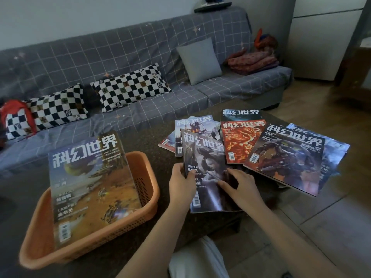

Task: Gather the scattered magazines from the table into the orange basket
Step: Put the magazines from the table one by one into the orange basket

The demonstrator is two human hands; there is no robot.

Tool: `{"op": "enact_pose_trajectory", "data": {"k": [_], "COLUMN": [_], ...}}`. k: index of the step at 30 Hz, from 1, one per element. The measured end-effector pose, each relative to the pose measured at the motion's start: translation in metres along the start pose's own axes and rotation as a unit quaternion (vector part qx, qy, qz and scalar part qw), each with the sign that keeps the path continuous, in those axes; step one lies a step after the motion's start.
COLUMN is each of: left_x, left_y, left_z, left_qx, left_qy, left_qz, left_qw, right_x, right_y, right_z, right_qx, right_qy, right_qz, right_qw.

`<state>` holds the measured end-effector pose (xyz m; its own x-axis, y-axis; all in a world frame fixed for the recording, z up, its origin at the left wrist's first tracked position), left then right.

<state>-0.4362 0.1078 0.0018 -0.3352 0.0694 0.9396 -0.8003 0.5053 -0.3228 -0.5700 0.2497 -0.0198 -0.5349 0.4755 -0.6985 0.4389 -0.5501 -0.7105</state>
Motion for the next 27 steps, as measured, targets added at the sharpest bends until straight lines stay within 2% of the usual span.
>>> {"op": "enact_pose_trajectory", "data": {"k": [5,8,14,19,22,27], "left_x": [0.015,0.022,0.015,-0.013,-0.030,-0.044], "left_y": [-0.069,-0.114,-0.198,-0.255,-0.281,-0.307], "left_z": [-0.016,-0.028,-0.046,-0.053,-0.050,-0.038], "left_qx": [0.053,0.099,0.156,0.195,0.223,0.247], "left_qy": [0.087,0.110,0.089,0.057,0.054,0.052], "left_qz": [0.024,0.011,-0.036,-0.085,-0.080,-0.037], "left_qw": [0.995,0.989,0.983,0.975,0.970,0.967], "right_x": [-0.045,-0.078,-0.147,-0.201,-0.222,-0.250], "right_y": [0.018,0.027,0.046,0.076,0.102,0.130], "right_z": [-0.002,-0.005,-0.003,-0.003,-0.001,0.004], "right_qx": [-0.045,-0.054,-0.064,-0.059,-0.084,-0.055], "right_qy": [-0.015,-0.037,-0.088,-0.137,-0.135,-0.166], "right_qz": [0.081,0.148,0.171,0.138,0.130,0.081], "right_qw": [0.996,0.987,0.979,0.979,0.979,0.981]}}
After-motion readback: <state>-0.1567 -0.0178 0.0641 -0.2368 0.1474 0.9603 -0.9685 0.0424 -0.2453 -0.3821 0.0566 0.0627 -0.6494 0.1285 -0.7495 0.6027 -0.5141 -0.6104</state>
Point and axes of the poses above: each hand's wrist, its own z-axis towards the middle knuckle, its own y-axis out of the palm, x = y × z, the point moved 8 cm from there along z, towards the middle knuckle, and after that the axes turned 2 degrees about -x, right-handed, at the moved point
